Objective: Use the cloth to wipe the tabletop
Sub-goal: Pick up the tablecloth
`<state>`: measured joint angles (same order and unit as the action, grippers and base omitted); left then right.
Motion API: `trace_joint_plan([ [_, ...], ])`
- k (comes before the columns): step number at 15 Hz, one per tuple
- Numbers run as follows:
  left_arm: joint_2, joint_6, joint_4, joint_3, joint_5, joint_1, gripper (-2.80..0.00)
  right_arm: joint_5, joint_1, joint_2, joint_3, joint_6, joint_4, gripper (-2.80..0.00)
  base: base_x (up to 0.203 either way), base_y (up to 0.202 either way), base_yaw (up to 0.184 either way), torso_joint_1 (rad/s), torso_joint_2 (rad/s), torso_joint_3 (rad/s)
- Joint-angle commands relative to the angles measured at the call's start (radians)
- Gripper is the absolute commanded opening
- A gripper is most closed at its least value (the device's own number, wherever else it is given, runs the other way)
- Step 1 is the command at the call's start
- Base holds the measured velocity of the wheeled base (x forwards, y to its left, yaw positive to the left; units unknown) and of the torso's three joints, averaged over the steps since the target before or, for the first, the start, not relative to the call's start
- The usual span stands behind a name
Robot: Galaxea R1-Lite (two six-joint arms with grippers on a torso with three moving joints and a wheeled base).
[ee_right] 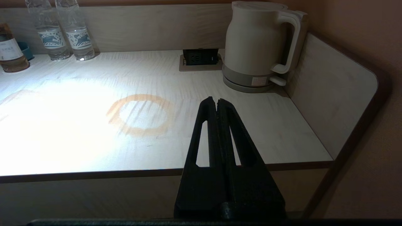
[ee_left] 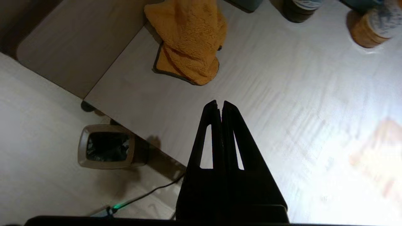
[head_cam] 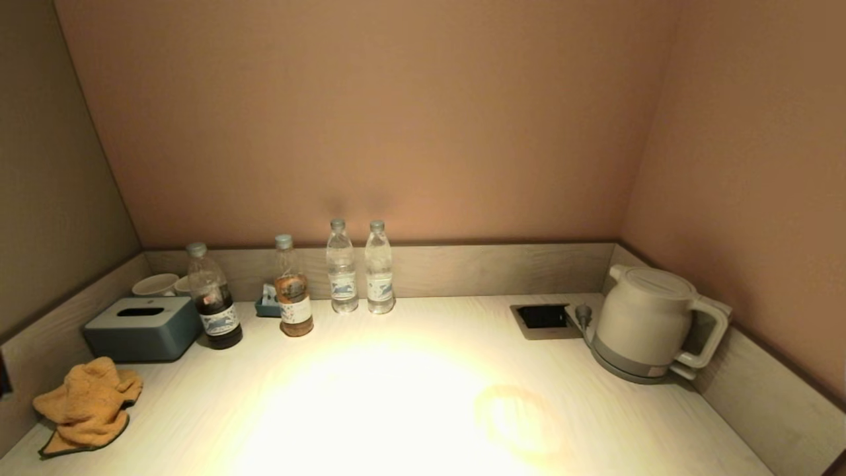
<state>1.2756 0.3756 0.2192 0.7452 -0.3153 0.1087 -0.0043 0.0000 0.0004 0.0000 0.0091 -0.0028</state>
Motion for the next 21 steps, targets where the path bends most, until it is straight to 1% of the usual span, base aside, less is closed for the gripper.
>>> trace_joint_plan([
  [1,0.327,0.009,0.001,0.107,-0.027,0.038,-2.80,0.000,0.000,0.000,0.000,0.000,0.000,-2.80,0.000,0.000,0.000,0.000,0.00,0.000],
  [3,0.513,0.022,-0.001,0.219,-0.071,0.072,-2.80,0.000,0.000,0.000,0.000,0.000,0.000,-2.80,0.000,0.000,0.000,0.000,0.00,0.000],
  [6,0.674,0.037,-0.003,0.332,-0.103,0.096,-2.80,0.000,0.000,0.000,0.000,0.000,0.000,-2.80,0.000,0.000,0.000,0.000,0.00,0.000],
  [8,0.731,0.040,-0.007,0.370,-0.109,0.104,-2.80,0.000,0.000,0.000,0.000,0.000,0.000,-2.80,0.000,0.000,0.000,0.000,0.00,0.000],
  [10,0.784,0.038,-0.054,0.382,-0.110,0.106,-2.80,0.000,0.000,0.000,0.000,0.000,0.000,-2.80,0.000,0.000,0.000,0.000,0.00,0.000],
  [12,0.834,0.038,-0.073,0.394,-0.110,0.106,-2.80,-0.001,0.000,0.000,0.000,0.000,0.000,-2.80,0.000,0.000,0.000,0.000,0.00,0.000],
  [15,0.842,0.039,-0.078,0.398,-0.111,0.106,-2.80,0.000,0.000,0.000,0.000,0.000,0.000,-2.80,0.000,0.000,0.000,0.000,0.00,0.000],
  [16,0.838,0.039,-0.078,0.397,-0.113,0.106,-0.91,-0.001,0.000,0.000,0.000,0.000,0.000,-2.80,0.000,0.000,0.000,0.000,0.00,0.000],
  [17,0.826,0.040,-0.078,0.392,-0.116,0.106,0.00,-0.001,0.000,0.000,0.000,0.000,0.000,-2.80,0.000,0.000,0.000,0.000,0.00,0.000],
  [21,0.794,0.043,-0.078,0.387,-0.120,0.106,0.00,-0.002,0.000,0.000,0.000,0.000,0.000,-2.80,0.000,0.000,0.000,0.000,0.00,0.000],
])
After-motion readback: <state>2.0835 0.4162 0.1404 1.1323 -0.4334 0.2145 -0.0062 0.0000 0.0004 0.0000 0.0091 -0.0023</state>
